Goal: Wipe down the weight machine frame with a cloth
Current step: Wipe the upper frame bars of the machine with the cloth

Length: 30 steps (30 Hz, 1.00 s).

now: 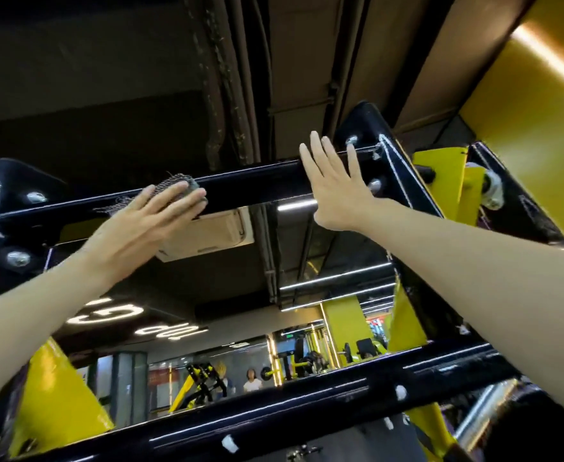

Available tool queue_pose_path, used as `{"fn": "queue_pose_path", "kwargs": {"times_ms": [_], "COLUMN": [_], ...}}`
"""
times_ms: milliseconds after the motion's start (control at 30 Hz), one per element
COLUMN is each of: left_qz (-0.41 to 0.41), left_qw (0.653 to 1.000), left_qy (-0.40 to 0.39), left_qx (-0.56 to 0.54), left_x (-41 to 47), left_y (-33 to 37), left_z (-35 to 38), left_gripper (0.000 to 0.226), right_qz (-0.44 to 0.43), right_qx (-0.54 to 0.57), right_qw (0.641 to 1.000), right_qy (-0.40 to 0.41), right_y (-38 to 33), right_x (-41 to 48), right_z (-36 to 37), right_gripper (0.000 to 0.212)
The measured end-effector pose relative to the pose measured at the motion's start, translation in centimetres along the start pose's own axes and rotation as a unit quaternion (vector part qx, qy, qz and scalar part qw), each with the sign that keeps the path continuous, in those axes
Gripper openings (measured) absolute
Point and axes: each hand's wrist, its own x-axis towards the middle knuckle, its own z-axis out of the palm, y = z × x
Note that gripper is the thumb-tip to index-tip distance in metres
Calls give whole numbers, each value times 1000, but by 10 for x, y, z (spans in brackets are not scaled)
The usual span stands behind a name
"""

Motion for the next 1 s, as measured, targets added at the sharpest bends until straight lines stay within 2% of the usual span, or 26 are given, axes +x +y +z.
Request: {"fn": "queue_pose_path", "kwargs": {"times_ms": [67,100,233,367,567,633,767,833,900,1000], "left_qz": [42,65,144,156,173,171,144,132,126,93], "left_qw": [993,990,988,985,980,977,986,989,990,994], "left_qy": [-84,-97,-28,-4,21,20,41,21,-9,-50], "left_qx": [67,82,56,67,101,126,66,67,65,42], "left_x": [30,49,118,159,197,195,170,142,112,65], "left_y": [24,37,77,104,130,128,102,85,64,30], "left_z": [-28,-42,-61,-76,-100,-102,-93,-81,-59,-36], "left_gripper": [89,84,65,60,62,64,66,70,77,83], "right_qz": [27,39,95,162,164,176,197,198,160,56], "right_qx": [-50,-76,-130,-88,-105,-112,-149,-144,-123,-120], "right_qw": [998,996,987,982,981,977,968,969,979,991], "right_qy": [26,28,6,-38,-23,-32,-52,-24,29,8], "right_y": [25,36,64,61,66,66,75,69,44,-20], "right_x": [-28,-39,-53,-43,-44,-43,-43,-44,-37,-19], "right_z": [10,14,15,8,14,12,10,10,10,10], "right_gripper": [99,100,97,100,99,101,108,116,121,116]}}
